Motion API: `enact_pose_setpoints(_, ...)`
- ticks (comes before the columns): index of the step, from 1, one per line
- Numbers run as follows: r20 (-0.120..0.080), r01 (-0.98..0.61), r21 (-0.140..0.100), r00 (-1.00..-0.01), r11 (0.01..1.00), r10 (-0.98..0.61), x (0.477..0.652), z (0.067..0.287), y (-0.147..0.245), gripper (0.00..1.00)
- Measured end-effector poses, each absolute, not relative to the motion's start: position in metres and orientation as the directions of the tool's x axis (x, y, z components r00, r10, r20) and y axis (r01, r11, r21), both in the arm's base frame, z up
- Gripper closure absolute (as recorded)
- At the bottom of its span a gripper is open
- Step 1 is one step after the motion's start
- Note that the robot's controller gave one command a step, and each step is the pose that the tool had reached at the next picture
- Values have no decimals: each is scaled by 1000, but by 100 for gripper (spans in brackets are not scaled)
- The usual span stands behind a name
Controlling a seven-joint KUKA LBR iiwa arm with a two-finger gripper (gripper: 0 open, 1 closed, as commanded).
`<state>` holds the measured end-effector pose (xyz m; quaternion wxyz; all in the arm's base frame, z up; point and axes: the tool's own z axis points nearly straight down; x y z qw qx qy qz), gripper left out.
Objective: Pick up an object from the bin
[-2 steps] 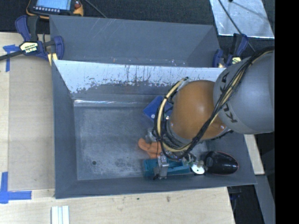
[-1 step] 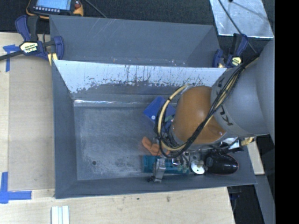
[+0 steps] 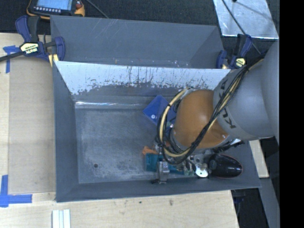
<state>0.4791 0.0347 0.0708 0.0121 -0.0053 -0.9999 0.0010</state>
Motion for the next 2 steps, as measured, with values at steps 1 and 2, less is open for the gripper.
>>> enact_pose_setpoints(1,24,6,-3,-1000,1000,6,479,71,35,100)
enact_pose_setpoints(2,8,11,-1,-1000,1000,11,478,89,34,100)
